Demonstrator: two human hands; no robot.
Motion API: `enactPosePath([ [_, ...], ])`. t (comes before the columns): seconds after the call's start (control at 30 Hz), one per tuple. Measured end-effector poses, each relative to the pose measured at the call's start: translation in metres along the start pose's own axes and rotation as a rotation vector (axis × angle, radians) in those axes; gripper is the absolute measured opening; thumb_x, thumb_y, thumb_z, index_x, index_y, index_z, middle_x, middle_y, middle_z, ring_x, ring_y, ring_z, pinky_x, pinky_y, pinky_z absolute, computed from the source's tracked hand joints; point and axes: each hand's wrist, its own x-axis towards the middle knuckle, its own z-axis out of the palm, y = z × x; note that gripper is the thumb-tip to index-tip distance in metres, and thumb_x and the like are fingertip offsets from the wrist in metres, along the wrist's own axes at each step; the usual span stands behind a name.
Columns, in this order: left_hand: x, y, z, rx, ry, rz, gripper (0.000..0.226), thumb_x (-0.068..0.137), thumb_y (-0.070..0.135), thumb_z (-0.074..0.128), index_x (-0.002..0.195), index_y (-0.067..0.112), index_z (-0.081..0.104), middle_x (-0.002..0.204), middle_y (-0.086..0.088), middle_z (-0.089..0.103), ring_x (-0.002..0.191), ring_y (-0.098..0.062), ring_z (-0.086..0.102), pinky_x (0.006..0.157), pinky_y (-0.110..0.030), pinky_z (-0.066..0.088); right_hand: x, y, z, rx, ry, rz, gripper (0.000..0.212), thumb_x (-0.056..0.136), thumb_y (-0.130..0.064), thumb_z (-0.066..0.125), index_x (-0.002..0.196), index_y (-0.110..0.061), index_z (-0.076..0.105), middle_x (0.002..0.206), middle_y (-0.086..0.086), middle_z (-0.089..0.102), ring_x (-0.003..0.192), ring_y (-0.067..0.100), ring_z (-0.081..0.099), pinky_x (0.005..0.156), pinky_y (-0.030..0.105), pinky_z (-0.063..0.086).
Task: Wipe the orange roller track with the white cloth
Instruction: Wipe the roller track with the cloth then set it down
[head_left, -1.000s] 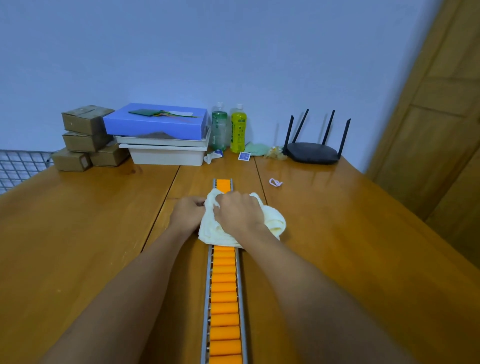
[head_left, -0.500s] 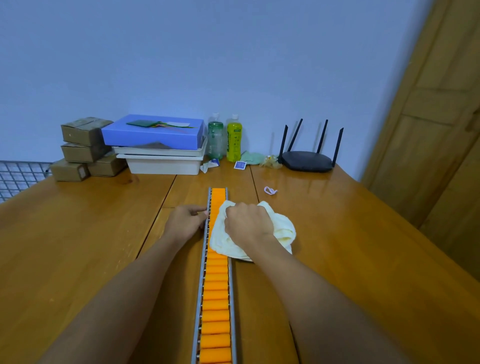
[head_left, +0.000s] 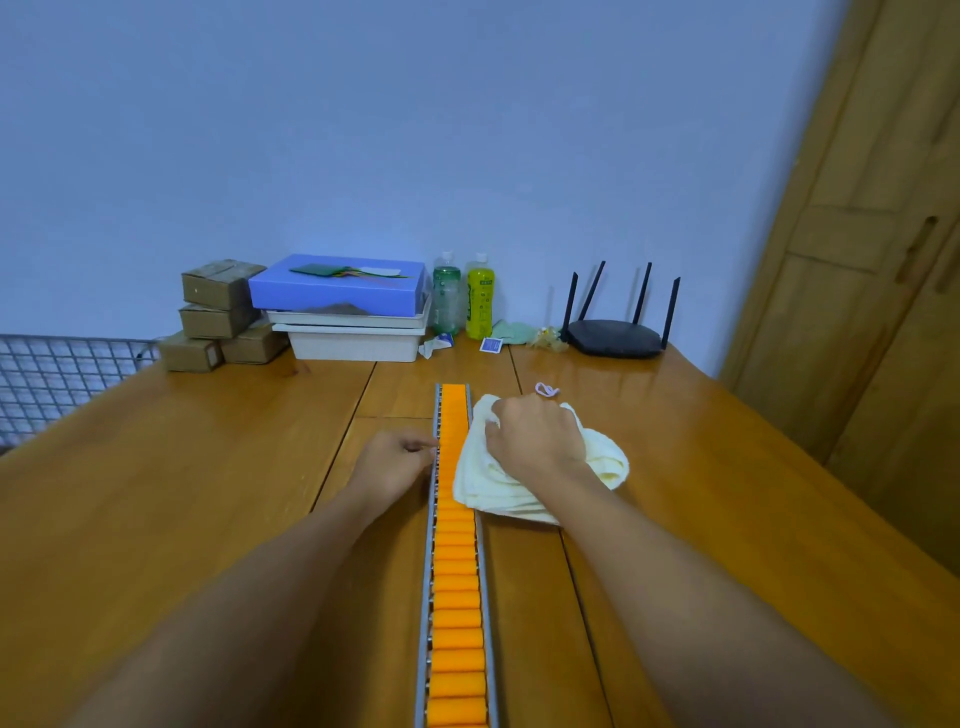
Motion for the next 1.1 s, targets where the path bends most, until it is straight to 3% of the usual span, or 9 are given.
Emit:
enactPosePath([
  [0.07, -0.012, 0.004, -0.005, 0.027, -0.021, 0.01, 0.023, 0.098, 0.018, 0.063, 0.115, 0.021, 0.079, 0.106, 0.008, 0.076, 0.097, -0.01, 0.067, 0.082, -0.026, 0.052, -0.006, -0.013, -0.007, 0.018, -0.001, -0.011, 0.026, 0.1, -0.034, 0.05, 0.107, -0.018, 0.069, 0.1, 0.007, 0.069, 0.093, 0.032, 0.065, 0.068, 0.036, 0.039],
  [0.17, -0.031, 0.008, -0.01, 0.067, -0.052, 0.053, 0.02, 0.098, 0.017, 0.063, 0.104, 0.017, 0.082, 0.09, 0.004, 0.076, 0.085, -0.014, 0.068, 0.069, -0.024, 0.049, -0.016, -0.032, -0.01, 0.06, -0.042, -0.02, 0.026, 0.098, -0.036, 0.051, 0.106, -0.02, 0.07, 0.098, 0.007, 0.067, 0.094, 0.034, 0.065, 0.068, 0.036, 0.039],
  [0.3, -0.046, 0.001, -0.017, 0.071, -0.07, 0.052, 0.018, 0.094, 0.011, 0.063, 0.092, 0.003, 0.079, 0.09, -0.015, 0.076, 0.074, -0.016, 0.061, 0.064, -0.038, 0.048, -0.035, -0.05, -0.006, 0.097, -0.108, -0.051, 0.03, 0.099, -0.038, 0.053, 0.119, -0.024, 0.07, 0.106, 0.007, 0.069, 0.099, 0.033, 0.065, 0.074, 0.037, 0.046],
  [0.43, -0.057, -0.007, -0.026, -0.042, -0.174, 0.065, 0.023, 0.096, 0.008, 0.064, 0.108, 0.016, 0.082, 0.1, 0.005, 0.08, 0.093, -0.008, 0.073, 0.079, -0.024, 0.056, -0.055, -0.056, 0.005, 0.063, -0.109, -0.087, 0.029, 0.101, -0.037, 0.049, 0.112, -0.019, 0.07, 0.099, 0.006, 0.068, 0.091, 0.03, 0.064, 0.07, 0.037, 0.042],
  [0.53, -0.06, -0.01, -0.024, -0.069, -0.176, 0.075, 0.026, 0.097, 0.008, 0.063, 0.111, 0.022, 0.08, 0.104, 0.01, 0.079, 0.096, -0.004, 0.073, 0.086, -0.025, 0.057, -0.062, -0.056, 0.006, -0.028, -0.087, -0.147, 0.025, 0.102, -0.031, 0.047, 0.105, -0.015, 0.067, 0.096, 0.007, 0.066, 0.087, 0.03, 0.064, 0.067, 0.035, 0.036],
  [0.8, -0.058, -0.012, -0.022, -0.046, -0.177, 0.032, 0.033, 0.096, 0.022, 0.069, 0.129, 0.023, 0.071, 0.122, 0.007, 0.072, 0.111, -0.008, 0.065, 0.095, -0.03, 0.05, -0.072, -0.051, 0.001, -0.223, -0.071, -0.257, 0.019, 0.103, -0.022, 0.048, 0.105, -0.014, 0.065, 0.099, 0.007, 0.066, 0.084, 0.027, 0.065, 0.063, 0.035, 0.036],
  [0.93, -0.059, -0.01, -0.021, -0.035, -0.164, 0.009, 0.034, 0.096, 0.025, 0.07, 0.13, 0.025, 0.071, 0.123, 0.003, 0.071, 0.115, -0.014, 0.061, 0.102, -0.035, 0.046, -0.082, -0.04, -0.006, -0.25, -0.08, -0.239, 0.018, 0.102, -0.018, 0.048, 0.106, -0.013, 0.065, 0.101, 0.008, 0.066, 0.084, 0.028, 0.066, 0.061, 0.035, 0.035],
  [1.1, -0.069, 0.001, -0.022, 0.043, -0.159, 0.001, 0.035, 0.097, 0.027, 0.068, 0.132, 0.022, 0.068, 0.125, 0.001, 0.069, 0.11, -0.013, 0.061, 0.094, -0.031, 0.046, -0.093, -0.031, -0.015, -0.282, -0.111, -0.223, 0.019, 0.101, -0.014, 0.047, 0.109, -0.013, 0.064, 0.102, 0.008, 0.066, 0.085, 0.027, 0.066, 0.061, 0.035, 0.036],
])
